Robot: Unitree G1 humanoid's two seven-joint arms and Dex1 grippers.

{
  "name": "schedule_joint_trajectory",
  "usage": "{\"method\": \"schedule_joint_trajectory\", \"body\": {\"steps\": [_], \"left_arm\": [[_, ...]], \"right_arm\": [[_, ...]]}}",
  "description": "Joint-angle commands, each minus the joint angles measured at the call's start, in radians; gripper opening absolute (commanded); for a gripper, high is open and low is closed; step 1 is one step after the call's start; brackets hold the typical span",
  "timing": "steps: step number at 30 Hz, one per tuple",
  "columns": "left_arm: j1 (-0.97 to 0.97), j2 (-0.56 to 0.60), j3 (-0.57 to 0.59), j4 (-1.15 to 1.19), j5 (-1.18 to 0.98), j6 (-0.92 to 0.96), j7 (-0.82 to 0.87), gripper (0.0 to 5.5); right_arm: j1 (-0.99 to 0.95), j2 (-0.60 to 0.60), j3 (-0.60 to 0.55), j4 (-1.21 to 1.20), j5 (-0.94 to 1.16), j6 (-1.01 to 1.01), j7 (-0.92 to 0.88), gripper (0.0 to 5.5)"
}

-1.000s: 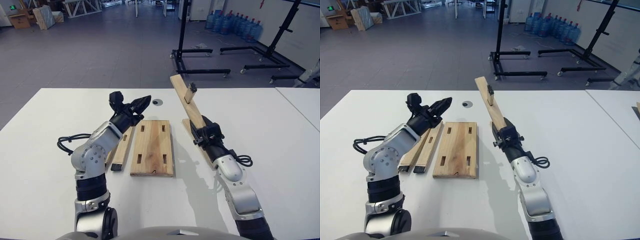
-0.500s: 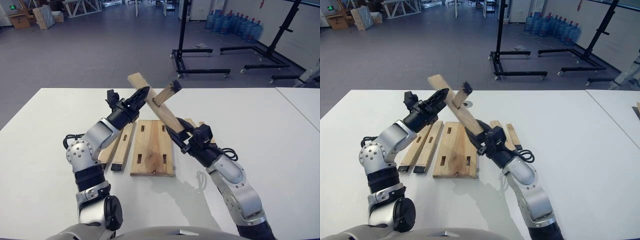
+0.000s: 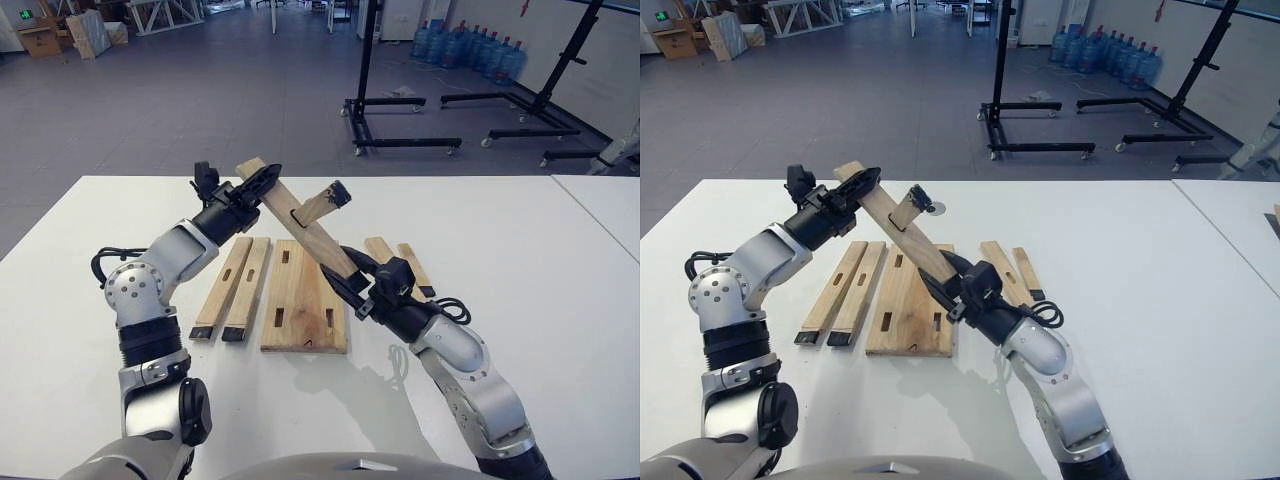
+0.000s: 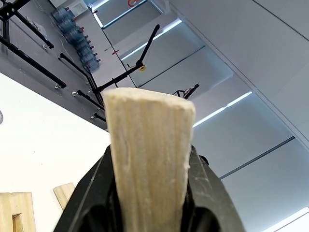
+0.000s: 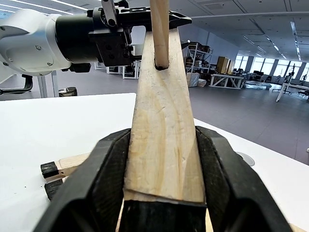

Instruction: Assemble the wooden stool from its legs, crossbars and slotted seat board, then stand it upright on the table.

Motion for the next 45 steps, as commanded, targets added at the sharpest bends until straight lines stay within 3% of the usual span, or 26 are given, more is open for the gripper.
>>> {"method": "schedule_joint_trajectory", "body": {"steps": [1,5,7,12,17,26,32,38,45], "left_arm": [[-0.008,0.012,-0.006,-0.006,-0.039,-0.007,0.024,1.01],[-0.012,0.002,-0.004,-0.003,-0.059,-0.032,0.048,1.01],[-0.009,-0.007,-0.001,-0.01,-0.065,-0.052,0.062,1.01],[0.011,0.015,-0.016,-0.058,0.009,-0.112,0.063,1.01],[0.167,0.114,-0.006,-0.287,0.235,-0.192,0.12,1.01],[0.453,0.061,0.055,-0.472,0.111,-0.205,0.344,1.01],[0.566,0.094,0.034,-0.549,0.002,-0.217,0.451,1.01],[0.505,0.198,0.057,-0.511,-0.004,-0.263,0.444,1.01],[0.542,0.159,-0.07,-0.546,0.117,-0.303,0.362,1.01]], "right_arm": [[0.006,0.005,-0.003,-0.005,-0.004,-0.005,-0.01,2.01],[0.001,0.018,-0.018,0.007,-0.011,-0.003,-0.033,2.01],[-0.004,0.039,-0.04,0.014,0.002,0.0,-0.053,2.61],[-0.019,0.076,-0.089,0.026,0.049,0.019,-0.084,3.38],[0.012,0.089,-0.201,0.047,0.084,0.041,-0.147,3.38],[0.094,0.093,-0.234,0.039,0.047,0.023,-0.201,3.38],[0.146,0.104,-0.232,0.009,0.028,0.014,-0.226,3.38],[0.187,0.122,-0.209,-0.011,0.012,0.0,-0.244,3.38],[0.167,0.123,-0.191,0.004,0.002,0.0,-0.239,3.38]]}}
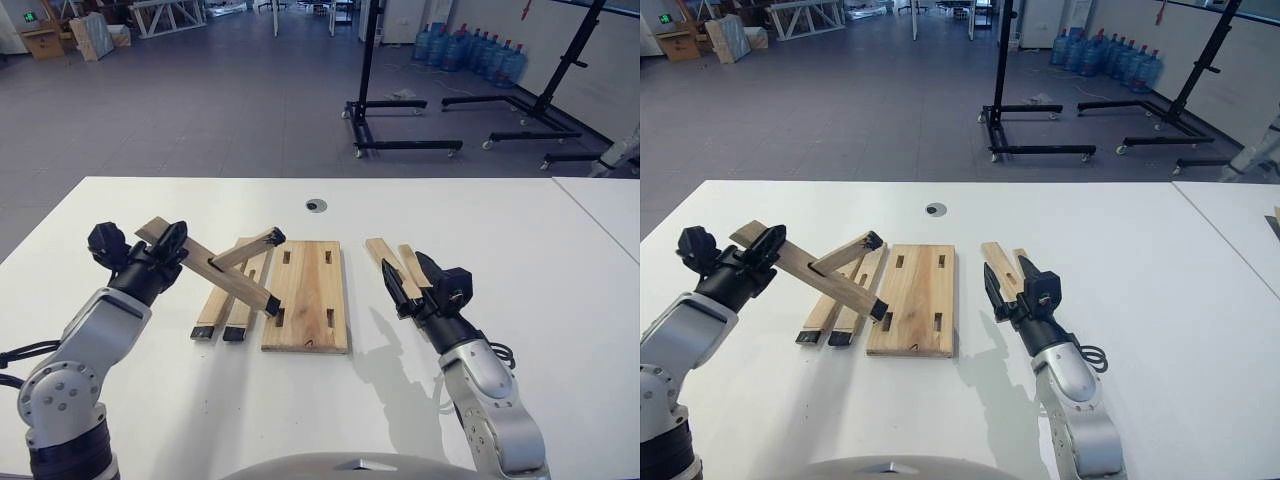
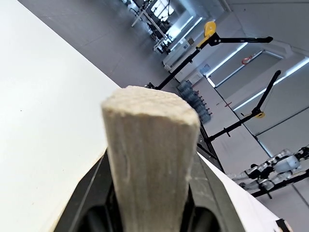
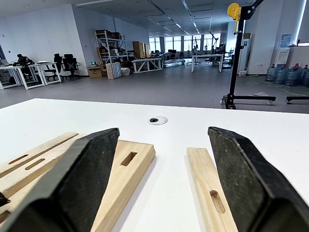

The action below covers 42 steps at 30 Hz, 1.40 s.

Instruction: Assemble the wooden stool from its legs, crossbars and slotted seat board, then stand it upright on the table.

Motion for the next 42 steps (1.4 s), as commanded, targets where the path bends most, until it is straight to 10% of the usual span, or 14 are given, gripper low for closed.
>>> {"method": "schedule_joint_trajectory", "body": {"steps": [1,18,30,42], "left_arm": [[0.04,-0.027,-0.059,-0.026,0.058,-0.023,-0.032,1.01],[0.113,0.05,-0.089,-0.054,0.265,-0.051,-0.112,1.01],[0.351,0.139,-0.411,-0.079,0.78,-0.254,-0.447,1.01],[-0.042,0.063,-0.5,0.11,0.929,-0.302,-0.508,1.01]], "right_arm": [[-0.016,0.001,0.007,0.005,-0.011,-0.001,-0.001,3.38],[-0.031,-0.001,0.011,0.015,-0.037,-0.01,-0.006,3.38],[-0.058,-0.002,0.013,0.035,-0.06,-0.017,-0.01,3.38],[-0.116,0.021,0.019,0.097,-0.096,-0.042,-0.035,3.38]]}}
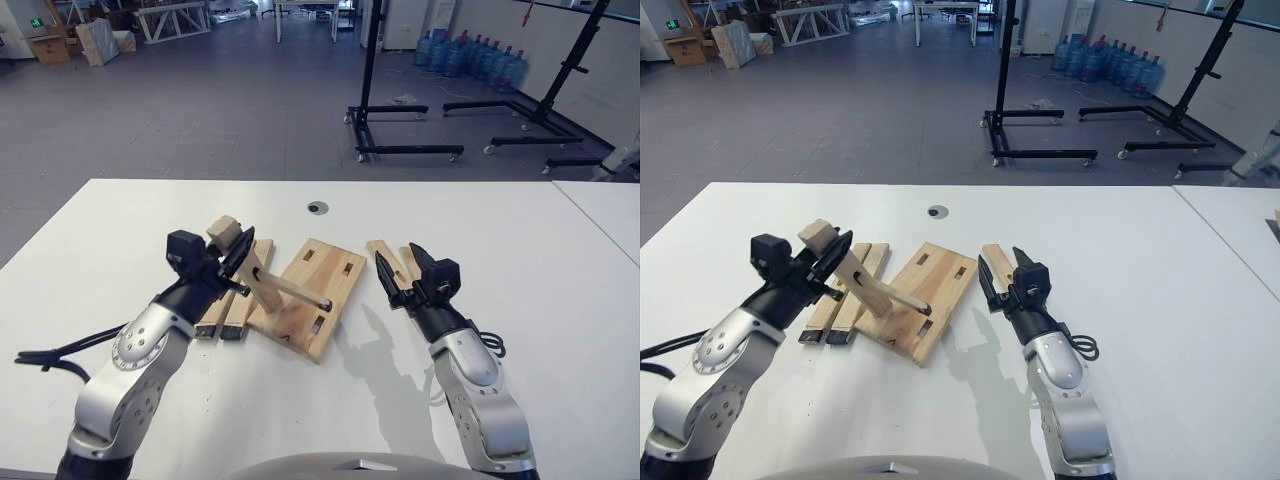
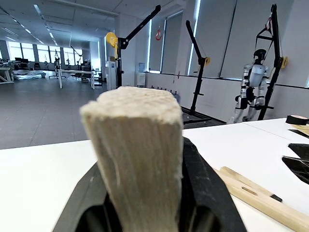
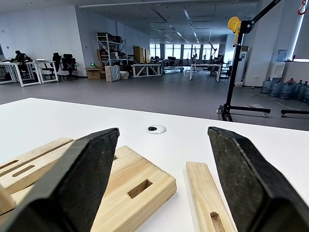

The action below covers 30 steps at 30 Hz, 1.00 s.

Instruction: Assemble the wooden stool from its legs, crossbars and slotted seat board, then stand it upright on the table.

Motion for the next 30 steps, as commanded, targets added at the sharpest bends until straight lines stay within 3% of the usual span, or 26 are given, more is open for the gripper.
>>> {"method": "schedule_joint_trajectory", "body": {"steps": [1,6,9,14,19,21,30], "left_arm": [[-0.085,-0.039,-0.064,0.122,0.138,0.07,0.046,1.01],[-0.135,-0.106,-0.049,0.075,0.12,0.094,0.07,1.01],[-0.214,-0.114,0.003,0.053,0.1,0.116,0.068,1.74],[-0.327,-0.112,0.077,0.027,0.036,0.206,0.043,2.52],[-0.529,-0.042,0.393,0.185,-0.111,0.285,0.115,2.73],[-0.546,0.023,0.445,0.256,-0.105,0.319,0.102,2.73],[-0.148,0.193,0.268,0.277,-0.082,0.61,-0.175,2.73]], "right_arm": [[-0.045,0.004,-0.003,0.037,-0.016,-0.015,-0.005,3.38],[-0.052,0.005,-0.01,0.053,-0.024,-0.022,-0.006,3.38],[-0.049,0.011,-0.003,0.057,-0.028,-0.028,-0.009,3.38],[-0.048,0.03,0.007,0.069,-0.037,-0.04,-0.023,3.38],[-0.041,0.027,0.004,0.076,-0.041,-0.047,-0.018,3.38],[-0.034,0.024,0.003,0.075,-0.043,-0.048,-0.018,3.38],[-0.002,0.02,0.009,0.068,-0.056,-0.039,-0.02,3.38]]}}
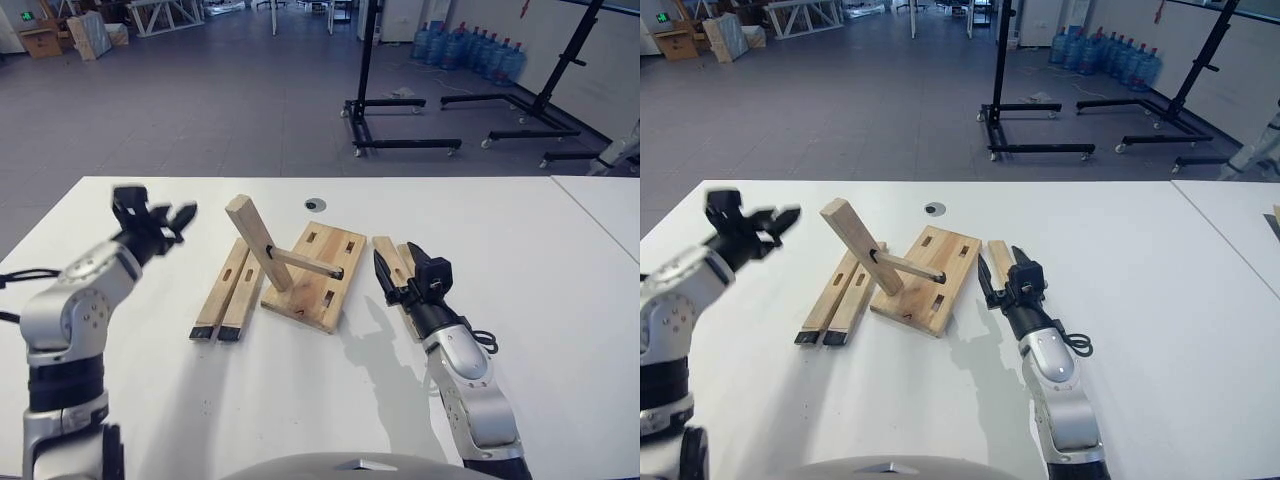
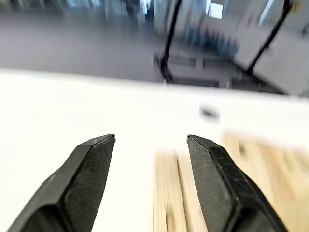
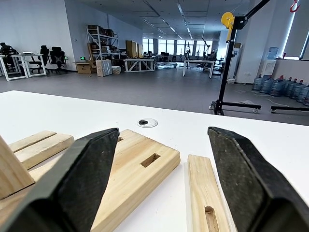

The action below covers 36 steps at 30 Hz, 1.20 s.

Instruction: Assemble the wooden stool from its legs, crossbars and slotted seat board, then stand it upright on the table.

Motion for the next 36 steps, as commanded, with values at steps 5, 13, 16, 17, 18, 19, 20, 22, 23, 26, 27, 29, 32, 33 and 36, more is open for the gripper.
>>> {"method": "schedule_joint_trajectory", "body": {"steps": [5,13,16,17,18,19,20,22,23,26,27,29,32,33,36], "left_arm": [[0.179,0.136,-0.153,-0.074,0.051,0.109,-0.177,2.73],[0.197,0.134,-0.241,-0.091,0.131,0.108,-0.218,2.73],[0.199,0.152,-0.266,-0.072,0.181,0.091,-0.226,2.73],[0.2,0.159,-0.274,-0.058,0.202,0.083,-0.229,2.73],[0.2,0.16,-0.276,-0.043,0.216,0.084,-0.227,2.59],[0.198,0.163,-0.281,-0.029,0.226,0.085,-0.231,2.47],[0.197,0.158,-0.275,-0.019,0.225,0.096,-0.234,2.33],[0.19,0.151,-0.256,-0.005,0.213,0.111,-0.248,2.06],[0.183,0.145,-0.24,0.003,0.199,0.123,-0.254,2.04],[0.167,0.15,-0.243,0.019,0.205,0.121,-0.276,2.04],[0.168,0.153,-0.253,0.019,0.21,0.119,-0.284,2.04],[0.175,0.165,-0.278,0.024,0.222,0.116,-0.305,2.04],[0.168,0.165,-0.268,0.039,0.234,0.087,-0.323,2.04],[0.154,0.151,-0.249,0.04,0.227,0.079,-0.324,2.04],[0.089,0.085,-0.177,0.031,0.198,0.056,-0.293,2.02]], "right_arm": [[0.016,0.001,-0.001,-0.01,-0.007,0.012,-0.007,3.38],[0.022,0.004,0.006,-0.013,-0.014,0.014,-0.014,3.38],[0.023,0.007,0.01,-0.012,-0.017,0.012,-0.018,3.38],[0.021,0.009,0.01,-0.01,-0.019,0.011,-0.019,3.38],[0.02,0.01,0.01,-0.009,-0.02,0.01,-0.021,3.38],[0.019,0.011,0.01,-0.009,-0.02,0.009,-0.022,3.38],[0.017,0.011,0.011,-0.008,-0.02,0.008,-0.024,3.38],[0.017,0.011,0.012,-0.009,-0.021,0.007,-0.026,3.38],[0.019,0.012,0.013,-0.01,-0.022,0.006,-0.027,3.38],[0.019,0.015,0.014,-0.008,-0.025,0.005,-0.029,3.38],[0.019,0.016,0.015,-0.007,-0.025,0.004,-0.03,3.38],[0.013,0.017,0.015,-0.002,-0.025,0.005,-0.029,3.38],[0.005,0.016,0.011,0.004,-0.024,0.006,-0.025,3.38],[0.005,0.016,0.011,0.004,-0.024,0.005,-0.024,3.38],[0.0,0.014,0.009,0.008,-0.023,0.006,-0.021,3.38]]}}
